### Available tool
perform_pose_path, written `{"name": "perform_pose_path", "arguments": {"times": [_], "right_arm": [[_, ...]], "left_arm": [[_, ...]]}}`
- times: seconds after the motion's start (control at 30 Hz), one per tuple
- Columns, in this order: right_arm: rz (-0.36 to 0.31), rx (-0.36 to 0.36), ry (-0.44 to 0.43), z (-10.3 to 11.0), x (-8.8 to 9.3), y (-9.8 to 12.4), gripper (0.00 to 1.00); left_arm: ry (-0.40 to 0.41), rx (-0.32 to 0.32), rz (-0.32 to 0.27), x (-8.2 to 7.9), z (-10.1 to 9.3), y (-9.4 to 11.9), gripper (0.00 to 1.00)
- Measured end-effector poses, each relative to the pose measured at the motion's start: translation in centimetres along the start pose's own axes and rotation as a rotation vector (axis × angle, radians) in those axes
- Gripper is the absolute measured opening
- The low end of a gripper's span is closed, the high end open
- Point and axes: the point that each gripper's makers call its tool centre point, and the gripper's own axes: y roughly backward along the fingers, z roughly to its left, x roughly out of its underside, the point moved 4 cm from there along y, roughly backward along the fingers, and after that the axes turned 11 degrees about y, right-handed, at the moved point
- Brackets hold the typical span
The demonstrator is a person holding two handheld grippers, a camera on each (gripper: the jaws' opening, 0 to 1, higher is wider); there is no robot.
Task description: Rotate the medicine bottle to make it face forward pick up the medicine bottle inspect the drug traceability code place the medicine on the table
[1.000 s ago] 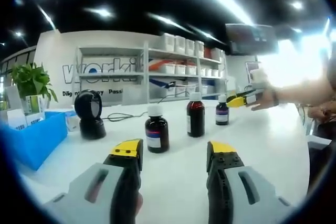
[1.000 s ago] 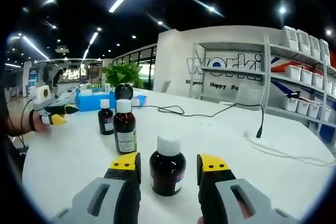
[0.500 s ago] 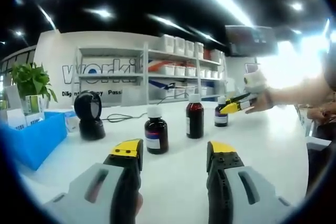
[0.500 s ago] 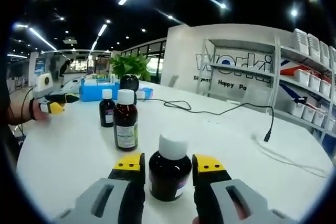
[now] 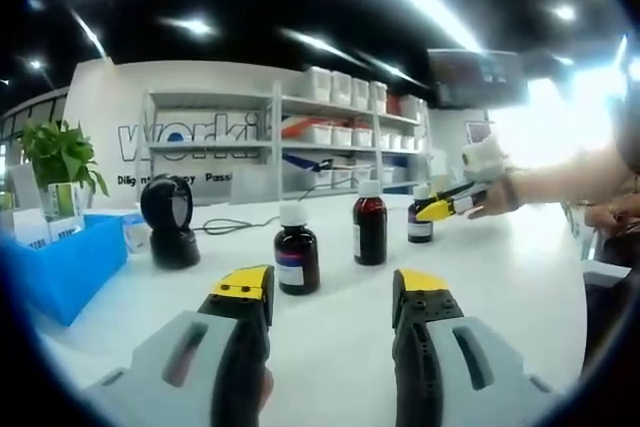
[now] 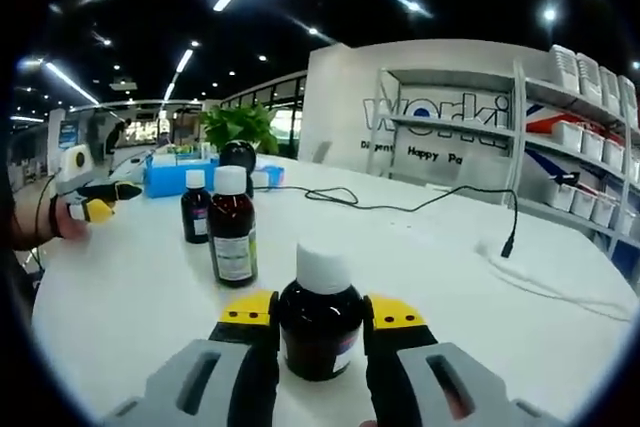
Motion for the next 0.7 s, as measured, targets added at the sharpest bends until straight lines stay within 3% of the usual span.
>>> {"name": "perform_pose_path", "arguments": {"times": [0.43,0.7], "right_arm": [[0.068,0.139,-0.019,0.27,-0.23,-0.33,0.29],[0.092,0.267,-0.014,0.42,0.10,-0.36,0.29]], "left_arm": [[-0.001,0.003,-0.003,-0.01,-0.06,0.01,0.38],[0.000,0.006,-0.010,-0.15,-0.32,0.05,0.38]]}}
